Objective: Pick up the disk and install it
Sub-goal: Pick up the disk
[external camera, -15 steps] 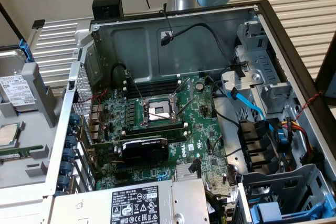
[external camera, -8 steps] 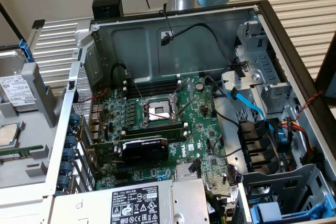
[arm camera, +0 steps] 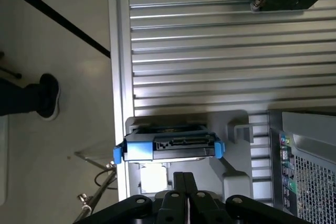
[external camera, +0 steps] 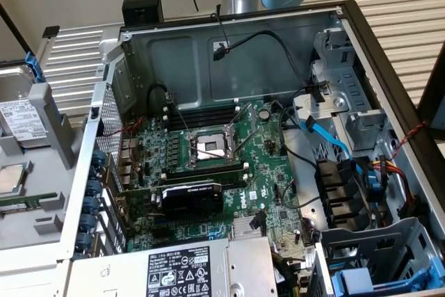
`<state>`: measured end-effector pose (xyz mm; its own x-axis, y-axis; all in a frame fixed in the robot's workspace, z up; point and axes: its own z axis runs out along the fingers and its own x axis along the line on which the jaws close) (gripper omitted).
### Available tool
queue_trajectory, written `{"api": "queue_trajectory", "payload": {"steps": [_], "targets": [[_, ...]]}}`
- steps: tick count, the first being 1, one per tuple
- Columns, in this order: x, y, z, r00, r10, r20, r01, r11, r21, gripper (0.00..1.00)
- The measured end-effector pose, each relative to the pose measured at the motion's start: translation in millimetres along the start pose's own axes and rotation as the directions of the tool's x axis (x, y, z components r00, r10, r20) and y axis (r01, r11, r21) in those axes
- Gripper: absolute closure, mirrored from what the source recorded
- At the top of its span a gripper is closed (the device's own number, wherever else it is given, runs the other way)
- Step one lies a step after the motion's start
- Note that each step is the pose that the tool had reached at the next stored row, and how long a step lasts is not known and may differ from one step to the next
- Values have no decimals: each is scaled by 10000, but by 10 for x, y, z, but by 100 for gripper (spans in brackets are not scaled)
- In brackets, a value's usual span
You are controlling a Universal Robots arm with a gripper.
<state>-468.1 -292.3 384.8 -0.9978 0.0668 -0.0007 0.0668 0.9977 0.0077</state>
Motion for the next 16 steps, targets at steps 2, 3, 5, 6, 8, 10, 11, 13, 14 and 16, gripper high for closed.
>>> {"api": "queue_trajectory", "payload": {"steps": [2,3,5,6,8,10,11,13,14,16], "targets": [[3,0,0,10000,0,1,0,10000,-1,89],[6,0,1,10000,-1,0,1,10000,-1,89],[12,8,2,10000,-19,1,19,10000,3,89],[12,9,1,9999,-126,0,126,9999,4,89],[12,8,1,9988,-485,-3,485,9988,4,89],[12,8,2,9963,-855,-6,855,9963,2,89],[12,8,2,9946,-1039,-6,1039,9946,0,89],[12,8,2,9902,-1396,-9,1396,9902,0,89],[12,8,2,9874,-1585,-11,1585,9874,0,89],[12,8,2,9811,-1934,-14,1934,9811,-1,89]]}}
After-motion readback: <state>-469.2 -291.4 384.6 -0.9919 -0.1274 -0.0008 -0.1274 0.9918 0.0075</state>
